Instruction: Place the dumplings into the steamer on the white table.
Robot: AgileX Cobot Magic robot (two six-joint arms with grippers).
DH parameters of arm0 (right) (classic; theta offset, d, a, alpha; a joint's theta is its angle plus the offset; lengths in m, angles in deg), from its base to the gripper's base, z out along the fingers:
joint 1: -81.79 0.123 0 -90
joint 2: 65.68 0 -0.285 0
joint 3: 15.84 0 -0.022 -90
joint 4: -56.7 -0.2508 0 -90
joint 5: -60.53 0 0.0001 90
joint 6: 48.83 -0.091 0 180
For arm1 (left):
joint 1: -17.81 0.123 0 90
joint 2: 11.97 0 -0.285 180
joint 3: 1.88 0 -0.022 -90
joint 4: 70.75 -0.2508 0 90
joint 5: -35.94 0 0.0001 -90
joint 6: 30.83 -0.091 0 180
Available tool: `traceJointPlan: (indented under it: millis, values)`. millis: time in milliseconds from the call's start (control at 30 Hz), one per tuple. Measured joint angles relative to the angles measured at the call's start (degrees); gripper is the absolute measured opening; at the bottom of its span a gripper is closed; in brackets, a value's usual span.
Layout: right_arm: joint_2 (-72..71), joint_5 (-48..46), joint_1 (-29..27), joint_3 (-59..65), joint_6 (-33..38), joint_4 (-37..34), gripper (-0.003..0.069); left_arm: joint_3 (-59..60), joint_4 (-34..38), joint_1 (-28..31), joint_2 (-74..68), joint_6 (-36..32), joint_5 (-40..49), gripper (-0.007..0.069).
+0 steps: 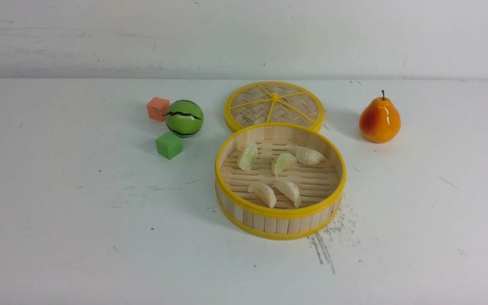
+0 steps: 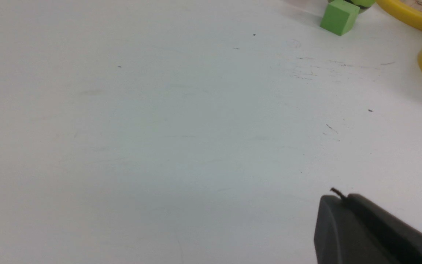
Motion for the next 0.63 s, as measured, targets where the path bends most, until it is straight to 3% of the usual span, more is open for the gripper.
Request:
traceJointPlan:
  millis: [633]
  values:
    - [0.0,0.0,0.0,0.0,-0.2,0.0,0.0197,0.0,0.0,0.0,0.0,0.1,0.0,0.0008]
